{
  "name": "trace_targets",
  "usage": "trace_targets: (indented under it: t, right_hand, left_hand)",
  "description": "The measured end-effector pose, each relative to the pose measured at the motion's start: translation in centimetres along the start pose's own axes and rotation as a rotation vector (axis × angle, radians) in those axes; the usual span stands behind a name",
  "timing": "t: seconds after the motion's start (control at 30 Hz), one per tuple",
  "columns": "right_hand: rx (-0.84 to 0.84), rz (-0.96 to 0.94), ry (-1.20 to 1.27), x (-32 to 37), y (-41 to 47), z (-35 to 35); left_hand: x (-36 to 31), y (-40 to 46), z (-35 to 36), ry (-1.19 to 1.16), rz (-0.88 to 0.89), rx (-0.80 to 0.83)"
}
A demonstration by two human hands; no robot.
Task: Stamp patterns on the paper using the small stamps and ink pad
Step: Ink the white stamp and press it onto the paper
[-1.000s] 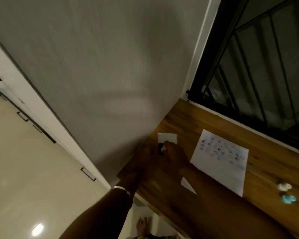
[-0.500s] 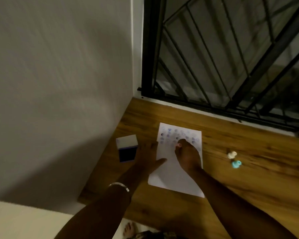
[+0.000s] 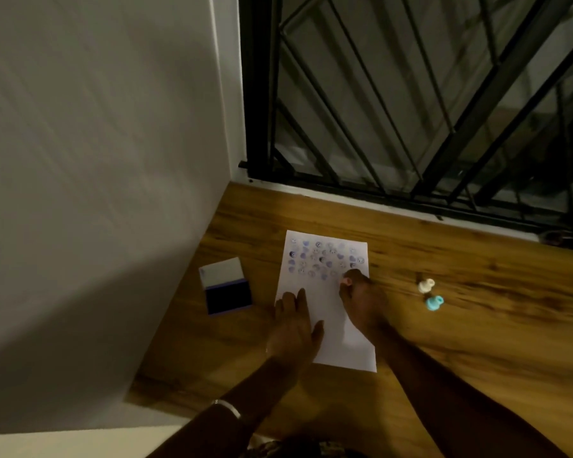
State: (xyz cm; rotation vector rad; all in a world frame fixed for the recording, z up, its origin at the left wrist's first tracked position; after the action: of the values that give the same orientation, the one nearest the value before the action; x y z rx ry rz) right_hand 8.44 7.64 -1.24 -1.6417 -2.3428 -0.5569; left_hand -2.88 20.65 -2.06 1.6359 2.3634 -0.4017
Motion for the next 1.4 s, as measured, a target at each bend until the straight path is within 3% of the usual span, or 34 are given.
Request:
trace_targets:
  t: [0.17,0.3,0.43,0.97,1.13,1.23,1.4]
  right_hand:
    - [-0.005,-0.027,-0.002,-0.2,0.6,0.2]
    - [-0.014,-0.042,0.015,-0.2,0.6,0.2]
    - [0.007,-0.034,0.046,-0.4,0.7,0.0]
    - [0.127,-0.059,-0.041,-0.4,1.5,1.1]
    - [0.113,-0.023,0.051,-0.4,1.3,0.6]
    - [-0.021,0.026,0.148,-0.3,0.8,-0.5]
    - [-0.087,-0.001,0.167,0.2,0.6,-1.6]
  left_hand:
    - [-1.6,-1.3,-0.4,-0.03,0.028,-0.018]
    - [-1.6,0.1,-0.2,0.091,0.144,-0.056]
    - [-0.2,1.0,0.2,0.194,0.189,0.068]
    - [0.9,0.2,1.6,0.169,0.182,0.003]
    - [0.7,0.2,1.1,0.184,0.183,-0.025]
    - [0.9,1.5,-0.1,-0.055,0.054,-0.035]
    - [-0.5,5.1,-2.6,-0.956,-0.2,0.149]
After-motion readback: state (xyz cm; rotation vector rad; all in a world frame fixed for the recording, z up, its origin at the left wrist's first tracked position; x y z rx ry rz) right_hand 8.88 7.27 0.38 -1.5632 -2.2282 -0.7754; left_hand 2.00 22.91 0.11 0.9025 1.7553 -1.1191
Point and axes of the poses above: each hand's wrist, its own y-axis towards the middle knuckle, its own z-axis out of the palm, x = y × z, the point moved 2 cm from there along y, towards the middle knuckle, and after that the axes turned 4 degrees about -z, right-handed, at the moved point
